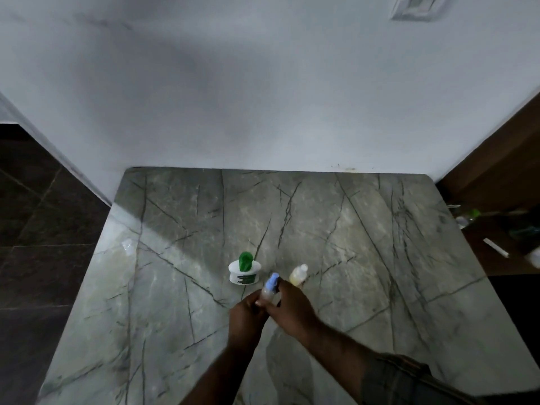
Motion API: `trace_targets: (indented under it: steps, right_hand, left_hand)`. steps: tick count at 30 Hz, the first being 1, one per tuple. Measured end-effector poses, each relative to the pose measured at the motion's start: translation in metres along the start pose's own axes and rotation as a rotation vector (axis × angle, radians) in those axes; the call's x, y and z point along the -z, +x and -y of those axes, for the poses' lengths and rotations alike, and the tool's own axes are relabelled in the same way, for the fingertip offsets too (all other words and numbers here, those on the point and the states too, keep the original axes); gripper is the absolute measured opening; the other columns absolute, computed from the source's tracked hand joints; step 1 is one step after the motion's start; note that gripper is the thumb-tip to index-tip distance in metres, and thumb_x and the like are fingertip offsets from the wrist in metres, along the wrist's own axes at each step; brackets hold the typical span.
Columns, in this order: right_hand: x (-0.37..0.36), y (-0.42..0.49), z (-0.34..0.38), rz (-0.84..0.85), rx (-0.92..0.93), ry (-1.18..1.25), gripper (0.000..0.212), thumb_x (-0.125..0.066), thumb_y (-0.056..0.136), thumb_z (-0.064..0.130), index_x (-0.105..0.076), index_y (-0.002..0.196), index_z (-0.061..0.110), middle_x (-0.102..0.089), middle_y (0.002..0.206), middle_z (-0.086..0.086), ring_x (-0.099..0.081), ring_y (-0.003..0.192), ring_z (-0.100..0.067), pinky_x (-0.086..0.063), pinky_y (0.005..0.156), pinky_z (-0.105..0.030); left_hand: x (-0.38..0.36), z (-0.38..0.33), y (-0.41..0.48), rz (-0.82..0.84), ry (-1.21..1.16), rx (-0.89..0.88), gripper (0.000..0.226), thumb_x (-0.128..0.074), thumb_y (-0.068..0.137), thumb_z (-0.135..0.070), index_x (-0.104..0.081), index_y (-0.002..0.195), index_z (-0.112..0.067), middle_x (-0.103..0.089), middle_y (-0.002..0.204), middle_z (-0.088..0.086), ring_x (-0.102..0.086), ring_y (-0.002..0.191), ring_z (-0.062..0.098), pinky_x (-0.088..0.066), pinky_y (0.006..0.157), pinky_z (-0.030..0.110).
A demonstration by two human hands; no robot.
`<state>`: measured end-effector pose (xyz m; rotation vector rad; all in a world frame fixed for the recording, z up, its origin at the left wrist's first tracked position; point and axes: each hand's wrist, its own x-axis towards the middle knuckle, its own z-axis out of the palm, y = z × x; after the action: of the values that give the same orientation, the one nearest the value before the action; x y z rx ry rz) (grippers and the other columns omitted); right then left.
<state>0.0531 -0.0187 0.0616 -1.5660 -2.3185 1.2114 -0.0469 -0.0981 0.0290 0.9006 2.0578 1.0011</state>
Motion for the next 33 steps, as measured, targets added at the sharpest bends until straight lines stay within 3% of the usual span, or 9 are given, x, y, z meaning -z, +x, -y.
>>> trace_targets:
  steps: [3,8,10,15,21,23,28,31,33]
  right_hand:
    - [-0.002,-0.006,-0.009,-0.106,-0.004,0.013,0.041,-0.066,0.079,0.054,-0.064,0.109,0.026,-0.072,0.097,0.005,-0.068,0.082,-0.009,-0.046,0.068,-0.018]
    - [0.013,-0.015,-0.035,-0.249,0.006,0.083,0.028,-0.07,0.078,0.043,-0.066,0.096,0.023,-0.065,0.074,0.008,-0.059,0.063,-0.003,-0.046,0.061,-0.02]
    - [0.026,-0.016,-0.052,-0.273,0.013,0.108,0.026,-0.071,0.078,0.037,-0.066,0.096,0.019,-0.067,0.076,0.007,-0.063,0.067,-0.006,-0.052,0.064,-0.027]
    - [0.068,-0.005,-0.094,-0.363,-0.009,0.099,0.031,-0.071,0.081,0.03,-0.065,0.11,0.019,-0.071,0.097,0.009,-0.068,0.082,-0.004,-0.056,0.075,-0.03]
    - [0.095,0.028,-0.135,-0.372,-0.01,0.013,0.038,-0.069,0.084,0.035,-0.062,0.118,0.021,-0.069,0.106,0.009,-0.068,0.087,-0.007,-0.055,0.077,-0.03]
    - [0.096,0.038,-0.146,-0.359,-0.018,-0.005,0.036,-0.068,0.084,0.035,-0.062,0.117,0.021,-0.069,0.104,0.01,-0.068,0.088,-0.007,-0.053,0.076,-0.026]
    - [0.09,0.057,-0.172,-0.288,-0.043,0.011,0.033,-0.07,0.084,0.028,-0.062,0.115,0.02,-0.067,0.105,0.01,-0.066,0.093,-0.007,-0.038,0.076,-0.011]
    - [0.084,0.064,-0.184,-0.266,-0.061,0.017,0.034,-0.071,0.083,0.027,-0.063,0.116,0.02,-0.068,0.108,0.009,-0.065,0.095,-0.008,-0.037,0.078,-0.011]
    - [0.082,0.066,-0.186,-0.258,-0.049,0.003,0.033,-0.071,0.082,0.028,-0.062,0.114,0.022,-0.067,0.106,0.01,-0.065,0.093,-0.009,-0.04,0.078,-0.015]
  left_hand:
    - [-0.005,-0.009,0.002,0.033,0.002,-0.05,0.036,-0.075,0.082,-0.019,-0.068,0.102,-0.048,-0.068,0.071,-0.036,-0.062,0.077,-0.019,-0.042,0.062,0.001]
    - [-0.027,-0.021,0.003,0.117,-0.041,-0.088,0.039,-0.073,0.086,-0.022,-0.064,0.119,-0.041,-0.073,0.097,-0.023,-0.066,0.092,-0.007,-0.052,0.078,0.013]
    - [-0.041,-0.031,0.002,0.148,-0.064,-0.136,0.041,-0.073,0.086,-0.021,-0.062,0.118,-0.044,-0.072,0.098,-0.027,-0.065,0.092,-0.011,-0.046,0.075,0.005]
    - [-0.086,-0.051,0.006,0.256,-0.076,-0.112,0.053,-0.071,0.087,-0.007,-0.056,0.137,-0.018,-0.064,0.132,-0.002,-0.06,0.118,0.004,-0.045,0.092,0.005]
    - [-0.131,-0.071,0.027,0.323,0.017,-0.096,0.051,-0.059,0.094,-0.007,-0.048,0.142,-0.016,-0.059,0.138,0.001,-0.049,0.121,0.0,-0.031,0.084,-0.01]
    - [-0.142,-0.076,0.034,0.318,0.041,-0.066,0.05,-0.056,0.094,-0.007,-0.049,0.142,-0.02,-0.059,0.138,0.0,-0.052,0.125,0.004,-0.032,0.09,-0.004]
    - [-0.163,-0.078,0.047,0.315,0.029,0.028,0.052,-0.053,0.093,0.0,-0.05,0.141,-0.019,-0.06,0.137,0.002,-0.054,0.128,0.013,-0.041,0.108,0.025]
    - [-0.171,-0.075,0.05,0.312,0.034,0.055,0.05,-0.052,0.093,0.001,-0.051,0.14,-0.017,-0.059,0.138,0.002,-0.055,0.128,0.015,-0.044,0.11,0.036]
    - [-0.174,-0.071,0.051,0.292,0.039,0.075,0.044,-0.053,0.093,0.0,-0.056,0.136,-0.014,-0.061,0.134,0.003,-0.058,0.123,0.014,-0.046,0.108,0.034]
